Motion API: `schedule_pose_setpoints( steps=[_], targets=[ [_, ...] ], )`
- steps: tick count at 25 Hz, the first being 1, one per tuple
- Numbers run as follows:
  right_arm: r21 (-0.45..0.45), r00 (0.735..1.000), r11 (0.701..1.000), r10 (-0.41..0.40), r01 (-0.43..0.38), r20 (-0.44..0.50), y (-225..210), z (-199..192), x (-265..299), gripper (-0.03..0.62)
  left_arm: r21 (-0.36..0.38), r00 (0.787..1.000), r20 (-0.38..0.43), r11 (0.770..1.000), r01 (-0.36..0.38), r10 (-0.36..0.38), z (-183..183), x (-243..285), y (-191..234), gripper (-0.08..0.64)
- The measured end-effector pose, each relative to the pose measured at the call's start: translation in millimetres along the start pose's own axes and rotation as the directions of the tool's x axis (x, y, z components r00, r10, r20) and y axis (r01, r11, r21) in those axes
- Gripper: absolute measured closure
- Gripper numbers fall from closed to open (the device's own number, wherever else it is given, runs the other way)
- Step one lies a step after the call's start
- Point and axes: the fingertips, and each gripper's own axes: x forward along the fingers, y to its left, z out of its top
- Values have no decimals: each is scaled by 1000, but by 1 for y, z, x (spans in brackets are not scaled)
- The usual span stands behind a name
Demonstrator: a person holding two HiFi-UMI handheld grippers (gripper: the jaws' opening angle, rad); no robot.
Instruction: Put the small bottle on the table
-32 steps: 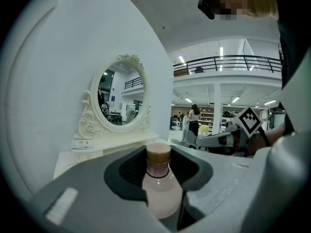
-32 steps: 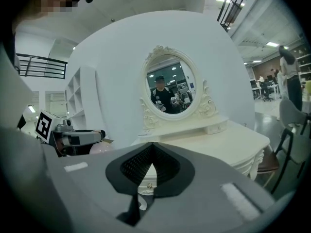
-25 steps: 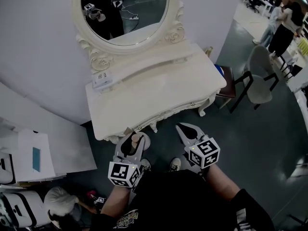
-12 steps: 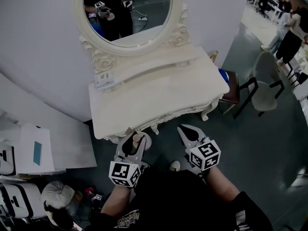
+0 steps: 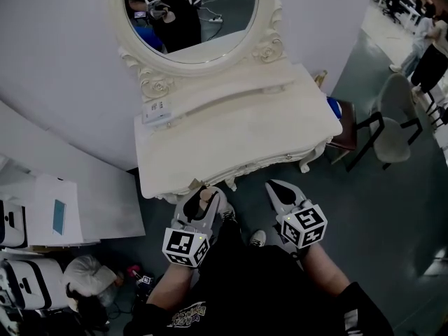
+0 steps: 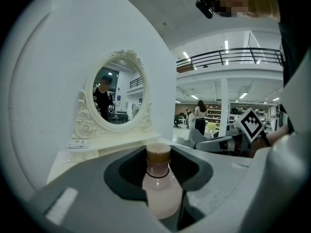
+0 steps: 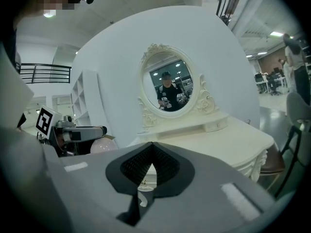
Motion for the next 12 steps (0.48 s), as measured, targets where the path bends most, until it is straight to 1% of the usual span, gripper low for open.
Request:
schedule_pose_setpoints(
  steps=[7, 12],
  targets=[
    [28, 998, 997, -70, 69, 10, -24, 4, 4, 563, 2, 998, -6, 998, 62, -62, -1, 31, 5, 422],
    [36, 993, 993, -114, 114, 12, -37, 13, 15, 563, 3, 995, -2, 995, 102, -102, 7, 54, 17, 422]
  ],
)
